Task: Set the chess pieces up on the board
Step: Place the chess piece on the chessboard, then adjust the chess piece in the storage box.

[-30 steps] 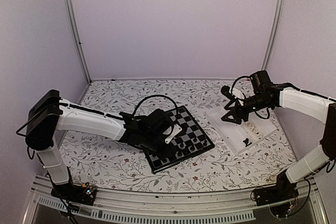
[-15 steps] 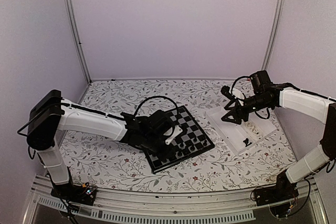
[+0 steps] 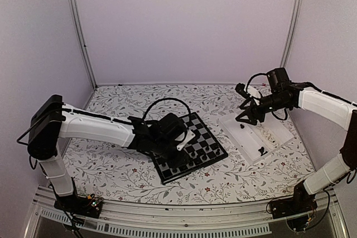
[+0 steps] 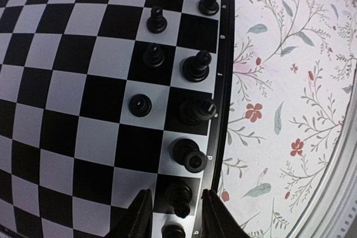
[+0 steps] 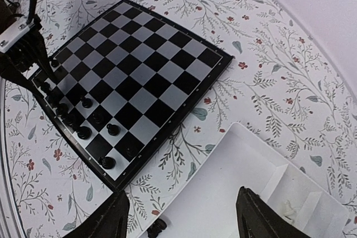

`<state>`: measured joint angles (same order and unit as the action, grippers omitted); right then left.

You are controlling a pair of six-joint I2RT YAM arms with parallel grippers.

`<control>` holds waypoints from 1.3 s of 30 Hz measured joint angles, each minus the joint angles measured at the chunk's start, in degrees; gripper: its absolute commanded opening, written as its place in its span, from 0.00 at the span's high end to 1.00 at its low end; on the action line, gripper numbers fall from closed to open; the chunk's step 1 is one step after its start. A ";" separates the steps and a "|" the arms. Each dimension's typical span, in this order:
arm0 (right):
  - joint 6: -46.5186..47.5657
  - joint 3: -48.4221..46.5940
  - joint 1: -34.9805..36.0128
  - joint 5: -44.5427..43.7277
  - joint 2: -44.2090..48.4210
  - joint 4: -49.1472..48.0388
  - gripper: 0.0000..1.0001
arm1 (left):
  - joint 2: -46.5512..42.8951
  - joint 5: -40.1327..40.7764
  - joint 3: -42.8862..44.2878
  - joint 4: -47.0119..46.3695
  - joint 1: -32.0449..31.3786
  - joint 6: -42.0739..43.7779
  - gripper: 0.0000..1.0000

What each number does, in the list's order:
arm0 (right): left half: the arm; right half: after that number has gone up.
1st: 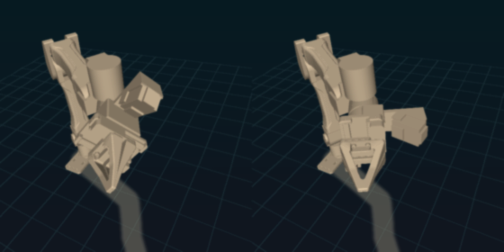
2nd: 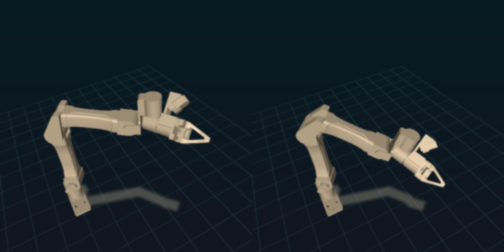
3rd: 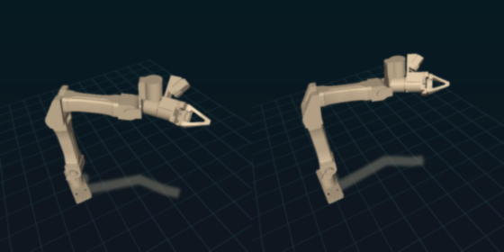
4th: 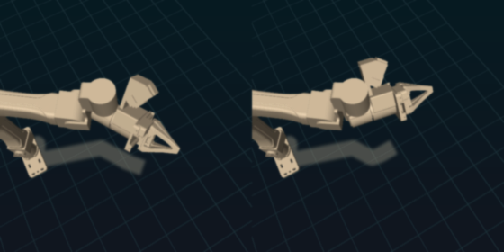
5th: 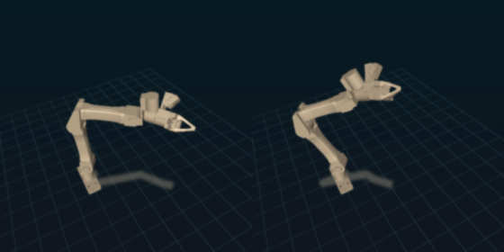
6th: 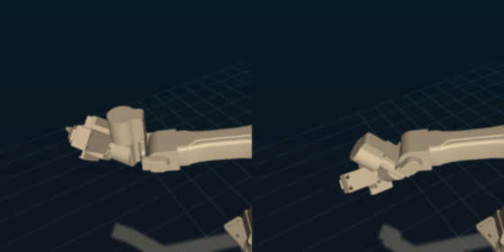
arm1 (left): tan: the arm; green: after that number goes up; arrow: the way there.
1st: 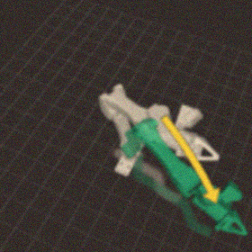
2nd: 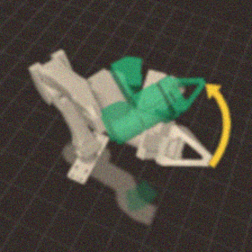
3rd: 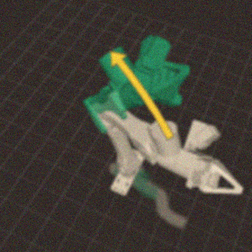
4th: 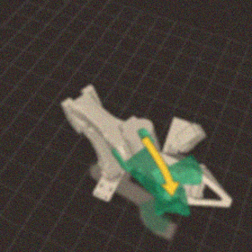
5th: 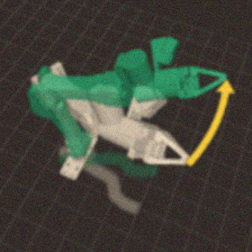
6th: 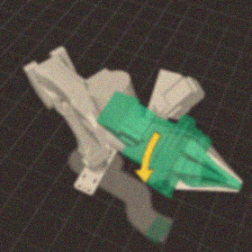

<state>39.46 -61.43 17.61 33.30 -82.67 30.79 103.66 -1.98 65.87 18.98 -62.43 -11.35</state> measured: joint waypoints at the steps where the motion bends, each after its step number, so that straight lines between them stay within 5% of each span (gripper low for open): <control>1: -0.17 -1.29 -0.17 -0.68 0.07 0.22 0.21 | -0.20 0.07 0.11 0.20 0.00 0.04 0.67; 3: -1.36 -3.96 -1.01 -2.05 0.35 0.55 0.02 | -1.40 0.24 0.61 1.40 0.00 0.52 0.66; 6: -3.67 -8.15 -5.31 -2.60 0.92 0.42 0.01 | -4.07 1.11 1.60 2.84 -0.04 1.81 0.66; 15: -2.14 -14.21 -11.45 -4.81 -6.08 5.60 0.55 | -7.23 6.45 7.52 -1.68 0.24 5.53 0.64; 23: -3.48 -10.34 -6.93 -11.65 -15.61 10.01 0.63 | -2.56 6.82 11.91 -11.34 0.94 2.58 0.64; 39: -8.28 -13.51 -4.00 -18.01 -26.88 10.19 0.64 | 0.22 3.87 11.85 -14.10 1.09 -0.48 0.64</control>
<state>31.18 -74.94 13.61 15.29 -109.56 40.97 103.88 1.89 77.71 4.89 -61.34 -11.84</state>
